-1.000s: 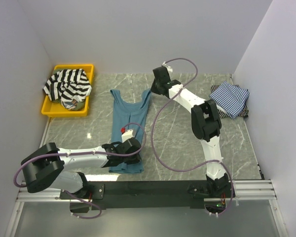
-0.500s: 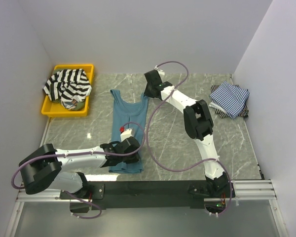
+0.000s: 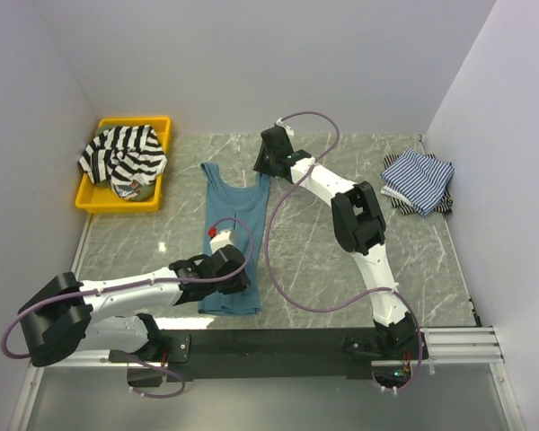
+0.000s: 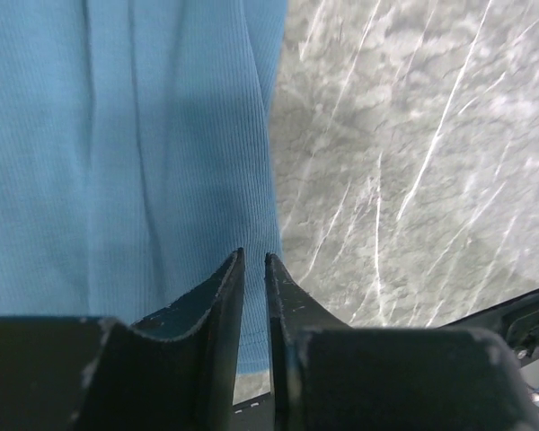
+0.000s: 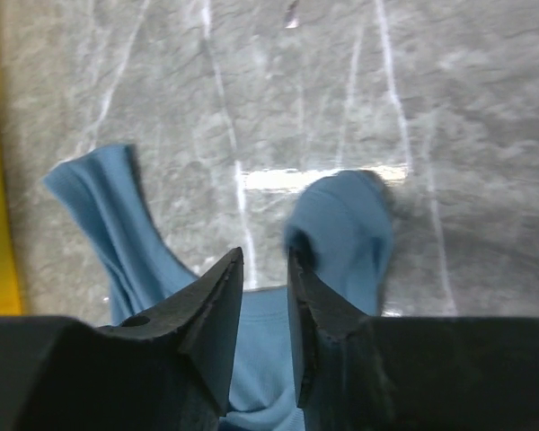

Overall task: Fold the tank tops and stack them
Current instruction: Fold the tank top

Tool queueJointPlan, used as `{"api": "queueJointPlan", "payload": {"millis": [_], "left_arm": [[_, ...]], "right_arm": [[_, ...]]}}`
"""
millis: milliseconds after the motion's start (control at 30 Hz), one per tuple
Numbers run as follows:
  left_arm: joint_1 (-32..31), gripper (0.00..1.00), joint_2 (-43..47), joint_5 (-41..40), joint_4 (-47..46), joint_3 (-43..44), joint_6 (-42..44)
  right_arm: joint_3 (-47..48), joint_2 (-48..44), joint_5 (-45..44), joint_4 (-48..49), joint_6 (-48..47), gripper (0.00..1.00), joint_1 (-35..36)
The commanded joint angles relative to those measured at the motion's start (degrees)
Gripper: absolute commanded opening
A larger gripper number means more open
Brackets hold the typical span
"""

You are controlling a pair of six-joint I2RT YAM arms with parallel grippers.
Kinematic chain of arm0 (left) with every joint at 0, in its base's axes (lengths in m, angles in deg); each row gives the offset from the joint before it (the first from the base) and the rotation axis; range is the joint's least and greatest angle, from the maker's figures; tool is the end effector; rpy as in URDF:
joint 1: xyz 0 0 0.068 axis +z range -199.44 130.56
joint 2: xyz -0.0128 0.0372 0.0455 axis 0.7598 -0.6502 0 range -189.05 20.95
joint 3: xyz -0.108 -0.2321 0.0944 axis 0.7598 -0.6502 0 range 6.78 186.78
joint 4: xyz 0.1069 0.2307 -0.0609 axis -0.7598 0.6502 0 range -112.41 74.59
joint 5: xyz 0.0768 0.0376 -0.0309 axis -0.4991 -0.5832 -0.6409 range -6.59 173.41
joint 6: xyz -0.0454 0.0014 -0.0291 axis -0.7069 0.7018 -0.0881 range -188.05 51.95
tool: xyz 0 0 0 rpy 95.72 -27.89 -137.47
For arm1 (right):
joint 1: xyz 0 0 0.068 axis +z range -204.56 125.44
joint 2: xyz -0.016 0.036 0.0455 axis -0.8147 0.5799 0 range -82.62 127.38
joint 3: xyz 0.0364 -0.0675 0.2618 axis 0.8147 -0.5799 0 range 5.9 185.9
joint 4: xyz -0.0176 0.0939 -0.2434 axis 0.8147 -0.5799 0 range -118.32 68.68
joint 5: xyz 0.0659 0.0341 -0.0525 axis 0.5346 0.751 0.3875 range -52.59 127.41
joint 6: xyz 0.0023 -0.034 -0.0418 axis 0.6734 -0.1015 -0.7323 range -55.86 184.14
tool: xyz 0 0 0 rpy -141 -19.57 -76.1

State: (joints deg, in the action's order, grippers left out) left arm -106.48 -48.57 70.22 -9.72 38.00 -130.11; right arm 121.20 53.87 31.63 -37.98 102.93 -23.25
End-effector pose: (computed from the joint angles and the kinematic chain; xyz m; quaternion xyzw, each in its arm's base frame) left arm 0.1294 -0.1848 0.1715 -0.0793 0.9338 -0.2311 0.2614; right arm 0.4701 0.2818 0.1955 0.0806 0.8937 0.2150 0.3854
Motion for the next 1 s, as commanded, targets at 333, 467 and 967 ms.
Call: {"api": "queueJointPlan", "payload": {"millis": [333,467,967], "left_arm": [[5.3,0.24,7.5,-1.3,5.0,2.6,1.1],[7.2,0.26,7.7,-1.0,4.9,3.8,1.8],[21.8,0.57,-16.7,-2.7,0.8,33.2,16.6]], "right_arm": [[4.2,4.1,7.5,4.5,2.2,0.37,0.5],[3.5,1.8,8.3,6.0,0.9,0.40,0.5],[-22.0,-27.3,1.0,9.3,2.7,0.51,-8.4]]}}
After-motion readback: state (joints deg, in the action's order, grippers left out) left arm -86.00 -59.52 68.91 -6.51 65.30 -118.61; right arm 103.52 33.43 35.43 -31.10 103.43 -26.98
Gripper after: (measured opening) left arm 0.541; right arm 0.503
